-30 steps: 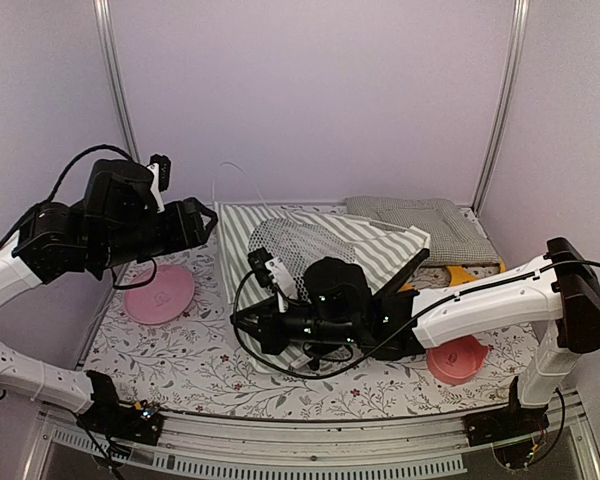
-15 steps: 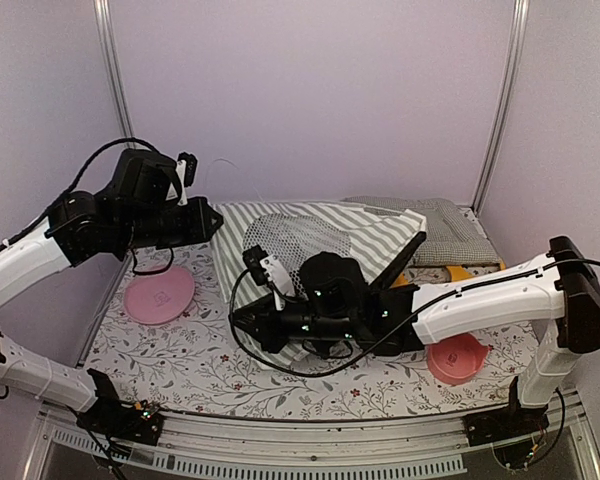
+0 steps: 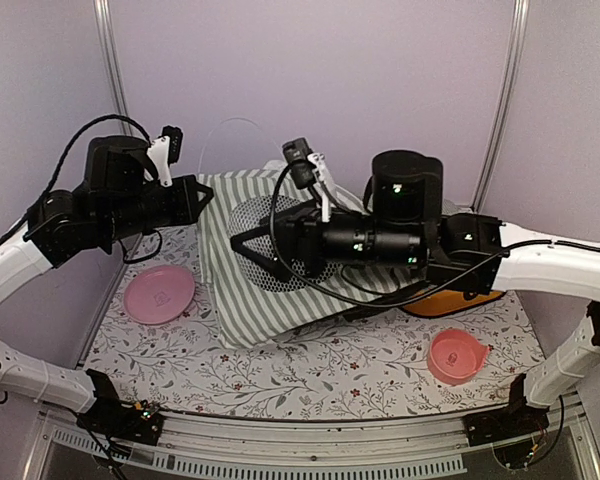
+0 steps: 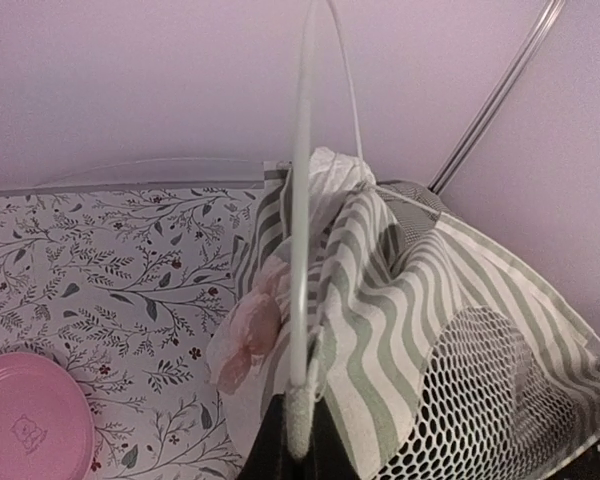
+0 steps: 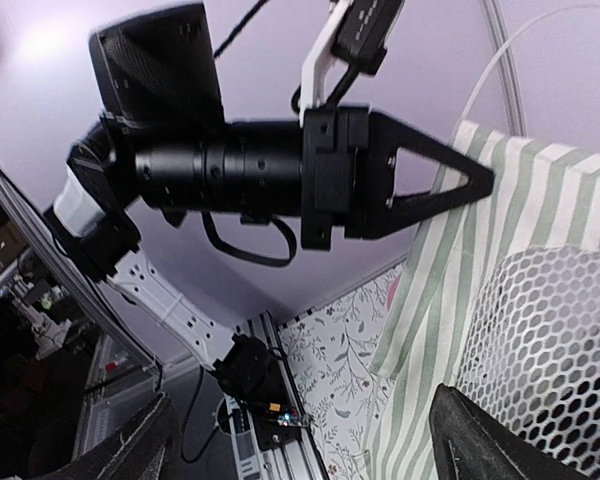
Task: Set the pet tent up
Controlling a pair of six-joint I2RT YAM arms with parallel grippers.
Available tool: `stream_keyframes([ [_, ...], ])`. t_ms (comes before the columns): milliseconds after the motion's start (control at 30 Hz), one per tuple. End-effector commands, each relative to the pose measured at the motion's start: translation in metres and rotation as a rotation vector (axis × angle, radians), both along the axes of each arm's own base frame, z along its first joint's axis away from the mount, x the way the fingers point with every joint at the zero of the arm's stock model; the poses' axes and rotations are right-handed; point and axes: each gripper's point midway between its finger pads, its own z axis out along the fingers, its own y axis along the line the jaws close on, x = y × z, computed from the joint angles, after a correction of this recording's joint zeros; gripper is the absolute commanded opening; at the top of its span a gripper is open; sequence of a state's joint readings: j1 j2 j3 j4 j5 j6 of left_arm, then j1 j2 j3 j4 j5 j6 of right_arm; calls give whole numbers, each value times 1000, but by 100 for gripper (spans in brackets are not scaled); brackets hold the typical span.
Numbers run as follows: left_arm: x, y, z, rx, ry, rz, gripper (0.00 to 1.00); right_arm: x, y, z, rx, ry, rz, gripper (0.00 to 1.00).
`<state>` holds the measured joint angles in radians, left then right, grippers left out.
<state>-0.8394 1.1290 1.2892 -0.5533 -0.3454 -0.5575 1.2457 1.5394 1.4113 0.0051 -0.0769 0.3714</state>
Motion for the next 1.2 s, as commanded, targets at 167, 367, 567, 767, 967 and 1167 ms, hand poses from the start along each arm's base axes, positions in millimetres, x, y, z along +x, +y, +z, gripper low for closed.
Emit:
stream_keyframes([
  [167,8,5,41,10,-201,49,0,-7,-67,100,129,-83,18,92],
  [367,-6,-5,55,44,-324,26,0,16,-102,111,98,-123,-128,96],
  [567,-26,-18,70,73,-465,-30,0,57,-143,96,30,-98,-269,98],
  [767,-35,-23,78,108,-538,-97,0,87,-186,80,15,-70,-366,99],
  [967,-53,-19,85,140,-604,-184,0,104,-198,49,-15,-14,-399,99],
  [1167,-61,-14,77,150,-619,-218,0,123,-194,10,-57,48,-388,98],
])
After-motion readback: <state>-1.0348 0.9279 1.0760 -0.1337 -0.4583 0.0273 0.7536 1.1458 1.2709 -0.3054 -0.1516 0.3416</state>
